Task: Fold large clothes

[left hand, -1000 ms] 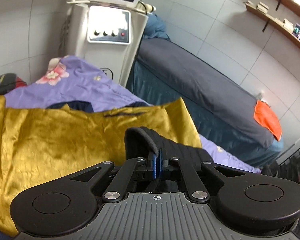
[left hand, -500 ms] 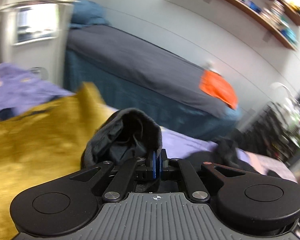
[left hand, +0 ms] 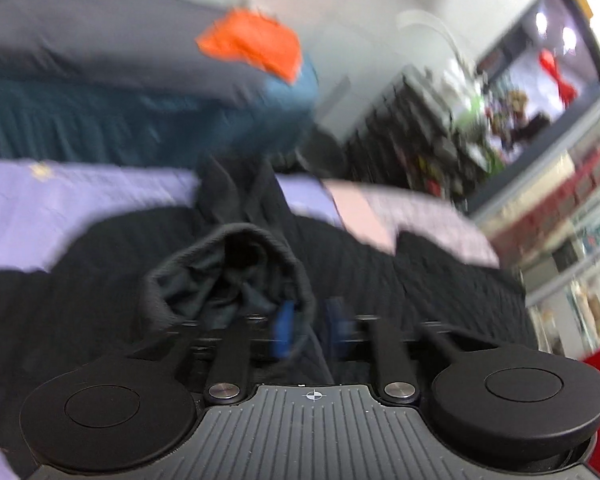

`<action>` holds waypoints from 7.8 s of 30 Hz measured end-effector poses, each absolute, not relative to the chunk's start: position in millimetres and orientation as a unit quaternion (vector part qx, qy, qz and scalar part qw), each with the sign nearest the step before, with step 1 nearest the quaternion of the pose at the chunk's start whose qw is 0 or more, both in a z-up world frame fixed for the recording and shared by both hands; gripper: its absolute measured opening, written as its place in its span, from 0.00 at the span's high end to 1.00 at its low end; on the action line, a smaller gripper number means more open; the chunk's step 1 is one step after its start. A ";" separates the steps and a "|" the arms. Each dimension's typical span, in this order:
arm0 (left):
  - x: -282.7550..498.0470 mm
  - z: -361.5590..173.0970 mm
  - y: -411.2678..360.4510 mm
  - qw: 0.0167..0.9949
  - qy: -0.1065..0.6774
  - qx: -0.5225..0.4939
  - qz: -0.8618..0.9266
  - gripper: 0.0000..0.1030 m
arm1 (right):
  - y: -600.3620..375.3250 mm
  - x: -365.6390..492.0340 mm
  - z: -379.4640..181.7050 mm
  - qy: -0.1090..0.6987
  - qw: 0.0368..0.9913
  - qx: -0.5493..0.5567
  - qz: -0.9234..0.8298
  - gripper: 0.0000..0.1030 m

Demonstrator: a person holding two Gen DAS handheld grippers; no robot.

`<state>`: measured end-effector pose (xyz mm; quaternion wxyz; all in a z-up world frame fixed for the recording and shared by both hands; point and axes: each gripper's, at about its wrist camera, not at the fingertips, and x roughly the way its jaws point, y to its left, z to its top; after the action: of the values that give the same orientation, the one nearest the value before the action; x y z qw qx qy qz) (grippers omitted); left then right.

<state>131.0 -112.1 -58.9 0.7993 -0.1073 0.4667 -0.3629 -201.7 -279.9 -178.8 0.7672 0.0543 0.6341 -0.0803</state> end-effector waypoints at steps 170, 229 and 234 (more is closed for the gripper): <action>0.4 -167.5 -107.2 0.798 0.533 0.154 -0.234 0.00 | -662.9 -231.3 -104.6 0.197 0.707 0.515 -0.443 0.28; 2.7 -168.4 -7.9 0.824 0.549 0.053 -0.131 0.00 | -262.4 82.1 -68.4 0.393 0.910 0.108 0.077 0.92; 6.0 -168.2 -9.8 0.824 0.548 0.056 -0.131 0.00 | -250.5 80.6 -79.7 0.407 0.905 0.097 0.082 0.92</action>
<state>6.0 -9.8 -168.2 0.8241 0.0557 0.5483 -0.1310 80.6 -250.5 -79.7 0.9047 0.0969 0.4067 0.0817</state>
